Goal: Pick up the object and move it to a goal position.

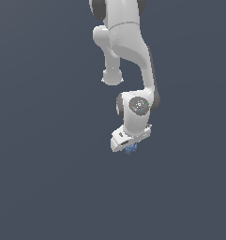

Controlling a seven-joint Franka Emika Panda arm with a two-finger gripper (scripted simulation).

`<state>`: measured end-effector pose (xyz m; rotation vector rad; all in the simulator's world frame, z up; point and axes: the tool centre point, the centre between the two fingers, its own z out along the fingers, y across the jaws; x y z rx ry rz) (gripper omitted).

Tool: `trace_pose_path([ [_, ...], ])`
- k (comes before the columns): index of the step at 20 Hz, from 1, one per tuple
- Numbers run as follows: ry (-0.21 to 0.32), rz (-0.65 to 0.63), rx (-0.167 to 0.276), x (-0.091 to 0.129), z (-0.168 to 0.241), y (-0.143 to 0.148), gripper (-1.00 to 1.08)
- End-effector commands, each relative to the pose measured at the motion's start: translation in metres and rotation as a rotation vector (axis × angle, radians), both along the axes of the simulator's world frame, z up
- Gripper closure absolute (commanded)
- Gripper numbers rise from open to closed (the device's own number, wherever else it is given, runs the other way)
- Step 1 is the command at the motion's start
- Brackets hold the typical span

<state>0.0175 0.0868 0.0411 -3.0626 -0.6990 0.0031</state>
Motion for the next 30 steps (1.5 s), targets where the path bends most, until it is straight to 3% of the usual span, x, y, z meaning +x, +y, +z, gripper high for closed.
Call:
trace_pose_path([
  [1,-0.002,0.0,0.0,0.001,-0.002,0.0,-0.92],
  [2,-0.002,0.0,0.0,0.001,-0.002,0.0,1.08],
  [17,-0.002,0.0,0.0,0.003,0.006,0.004,1.08],
  [30,-0.002,0.001,0.0,0.023,0.093,0.042,1.08],
])
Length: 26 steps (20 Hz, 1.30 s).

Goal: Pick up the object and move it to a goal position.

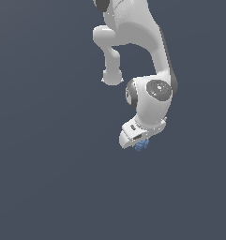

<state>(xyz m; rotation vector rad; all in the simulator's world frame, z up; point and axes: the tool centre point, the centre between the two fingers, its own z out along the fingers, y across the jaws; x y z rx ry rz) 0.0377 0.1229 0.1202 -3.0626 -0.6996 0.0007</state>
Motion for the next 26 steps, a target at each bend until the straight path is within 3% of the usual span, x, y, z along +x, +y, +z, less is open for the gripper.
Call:
trace_pose_path([
  [1,0.0,0.0,0.0,0.005,0.023,0.01,1.08],
  [13,0.0,0.0,0.001,0.034,0.133,0.06,1.08],
  [26,0.0,-0.001,0.0,0.055,0.204,0.092,1.08],
])
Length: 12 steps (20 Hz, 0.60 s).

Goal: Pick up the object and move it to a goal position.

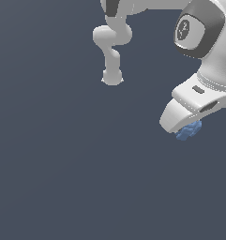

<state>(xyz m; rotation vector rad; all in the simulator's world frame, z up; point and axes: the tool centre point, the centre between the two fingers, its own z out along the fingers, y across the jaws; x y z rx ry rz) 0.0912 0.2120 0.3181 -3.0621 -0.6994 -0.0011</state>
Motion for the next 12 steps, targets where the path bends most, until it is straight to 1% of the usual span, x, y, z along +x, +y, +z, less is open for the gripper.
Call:
trace_pose_path([
  [1,0.001,-0.001,-0.001,0.003,0.009,0.004,1.08],
  [12,0.001,-0.001,-0.001,0.01,0.028,0.013,1.08],
])
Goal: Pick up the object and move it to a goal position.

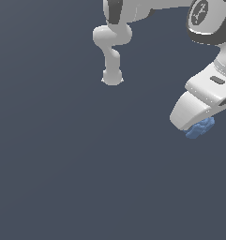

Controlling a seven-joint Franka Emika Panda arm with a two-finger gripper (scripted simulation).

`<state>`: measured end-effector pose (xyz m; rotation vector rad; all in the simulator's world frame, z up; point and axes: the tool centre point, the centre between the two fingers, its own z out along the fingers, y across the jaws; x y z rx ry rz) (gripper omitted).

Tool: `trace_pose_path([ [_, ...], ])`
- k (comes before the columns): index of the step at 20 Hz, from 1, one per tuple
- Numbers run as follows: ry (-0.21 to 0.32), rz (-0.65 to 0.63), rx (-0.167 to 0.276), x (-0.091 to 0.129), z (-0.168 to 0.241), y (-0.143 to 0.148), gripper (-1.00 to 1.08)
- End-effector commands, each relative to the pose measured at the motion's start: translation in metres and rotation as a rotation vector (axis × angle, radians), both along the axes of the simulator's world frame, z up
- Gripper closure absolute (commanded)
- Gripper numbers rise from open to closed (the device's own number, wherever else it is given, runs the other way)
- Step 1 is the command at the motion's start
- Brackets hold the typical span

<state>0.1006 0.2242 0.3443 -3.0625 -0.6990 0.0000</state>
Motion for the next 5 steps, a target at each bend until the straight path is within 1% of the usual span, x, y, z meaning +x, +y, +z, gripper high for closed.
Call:
trace_pose_path([
  [1,0.0,0.0,0.0,0.001,0.002,0.0008,1.08],
  [5,0.0,0.0,0.0,0.0014,0.0028,0.0015,1.08],
])
